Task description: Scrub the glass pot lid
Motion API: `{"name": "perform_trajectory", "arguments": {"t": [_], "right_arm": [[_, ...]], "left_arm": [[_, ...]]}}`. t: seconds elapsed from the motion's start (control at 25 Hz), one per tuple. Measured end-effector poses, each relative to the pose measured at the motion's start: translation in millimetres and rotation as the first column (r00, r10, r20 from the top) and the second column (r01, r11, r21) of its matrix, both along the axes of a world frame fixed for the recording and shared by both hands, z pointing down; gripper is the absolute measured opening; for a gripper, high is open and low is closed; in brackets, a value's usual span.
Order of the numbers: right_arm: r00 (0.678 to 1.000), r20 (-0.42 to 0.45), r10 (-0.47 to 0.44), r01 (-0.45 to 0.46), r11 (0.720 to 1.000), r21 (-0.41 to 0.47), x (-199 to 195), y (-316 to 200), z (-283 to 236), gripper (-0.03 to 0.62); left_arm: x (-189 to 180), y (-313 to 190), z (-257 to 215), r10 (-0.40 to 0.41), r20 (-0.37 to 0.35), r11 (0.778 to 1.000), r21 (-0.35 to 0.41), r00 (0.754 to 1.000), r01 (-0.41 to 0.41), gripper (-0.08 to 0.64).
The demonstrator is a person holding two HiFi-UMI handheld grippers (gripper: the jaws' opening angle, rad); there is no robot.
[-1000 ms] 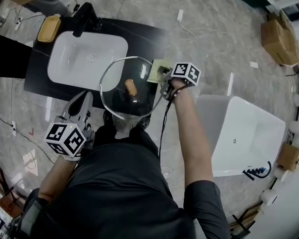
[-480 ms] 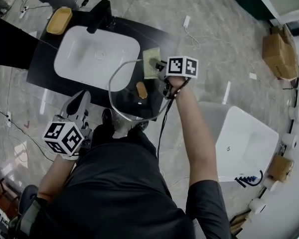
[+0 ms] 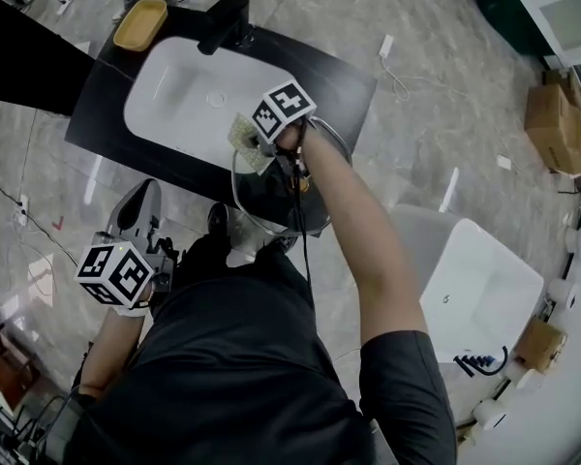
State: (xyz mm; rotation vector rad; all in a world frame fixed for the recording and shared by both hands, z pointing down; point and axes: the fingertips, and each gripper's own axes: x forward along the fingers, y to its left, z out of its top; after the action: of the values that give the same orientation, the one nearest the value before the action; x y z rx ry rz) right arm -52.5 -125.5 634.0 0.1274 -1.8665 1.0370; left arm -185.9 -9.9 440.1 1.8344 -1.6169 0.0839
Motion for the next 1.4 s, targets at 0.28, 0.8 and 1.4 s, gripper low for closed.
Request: {"name": "perform_trajectory", "arguments": {"t": [0.28,0.8,1.4], "right_arm": [[0.960,0.024,0.278,-0.278,0.960,0.028,67,-42,0,0.066],[0.628,0.135,0.767,-0.768,0.638,-0.050,220,-24,8,0.066],[0.638,0.112,0.761,-0.760,0.601,0.248,346,-17,-23,0.066]], "left_arm": [[37,-5,-1,0.063,-0.012,0.998,0.001,0.998,-0.063,0.000],[119,-21,-13,0.247,0.009,0.969,0.017,0.969,-0.247,0.000],[138,-32,-33,0.318,-0.004,0.946,0.064,0.948,-0.317,0.000]]}}
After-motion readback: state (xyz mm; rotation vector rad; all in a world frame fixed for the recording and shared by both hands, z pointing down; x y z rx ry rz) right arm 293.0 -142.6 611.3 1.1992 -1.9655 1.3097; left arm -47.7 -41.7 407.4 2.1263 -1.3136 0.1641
